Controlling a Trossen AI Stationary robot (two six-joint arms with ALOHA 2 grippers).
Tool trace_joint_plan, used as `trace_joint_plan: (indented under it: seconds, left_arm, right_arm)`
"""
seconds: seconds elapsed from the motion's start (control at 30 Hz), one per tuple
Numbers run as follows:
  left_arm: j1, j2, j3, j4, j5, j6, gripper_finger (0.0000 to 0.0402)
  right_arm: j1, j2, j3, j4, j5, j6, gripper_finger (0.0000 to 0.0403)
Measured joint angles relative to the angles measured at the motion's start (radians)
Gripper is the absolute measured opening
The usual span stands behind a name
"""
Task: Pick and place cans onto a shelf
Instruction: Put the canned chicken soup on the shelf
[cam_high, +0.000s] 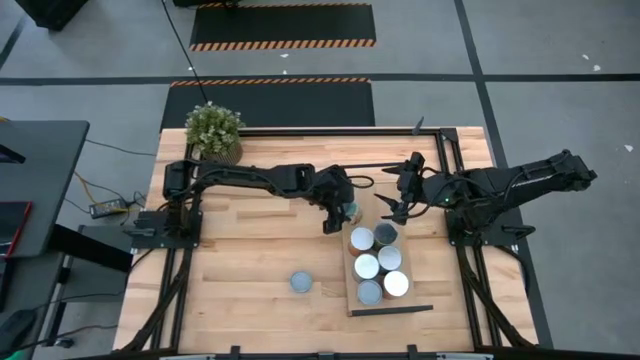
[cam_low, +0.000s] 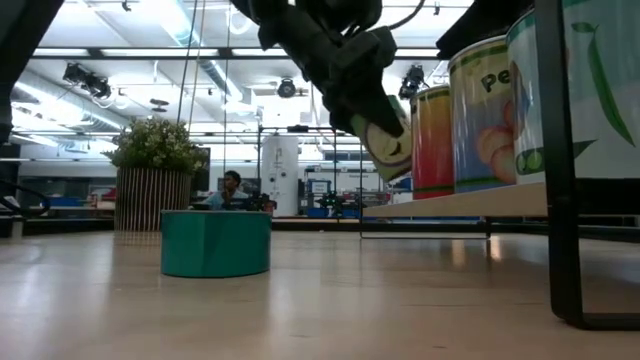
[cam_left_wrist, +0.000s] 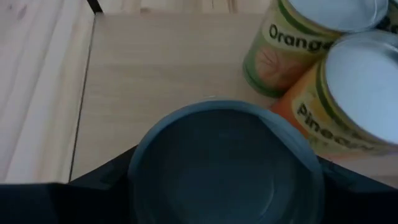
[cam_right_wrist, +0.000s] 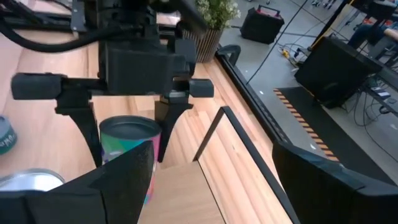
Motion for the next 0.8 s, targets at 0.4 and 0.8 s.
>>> trace_joint_plan:
  seconds: [0.4, 0.8]
  left_arm:
    - [0.000, 0.045, -0.002, 0.019, -0.044, 0.053, 0.0293]
    - [-0.015, 0.044, -0.001, 0.046, -0.041, 0.105, 0.0333]
  right_arm:
    - [-0.015, 0.003, 0.000, -0.003, -0.022, -0.003, 0.0334]
    - [-0.015, 0.003, 0.000, -0.006, -0.022, -0.003, 0.0334]
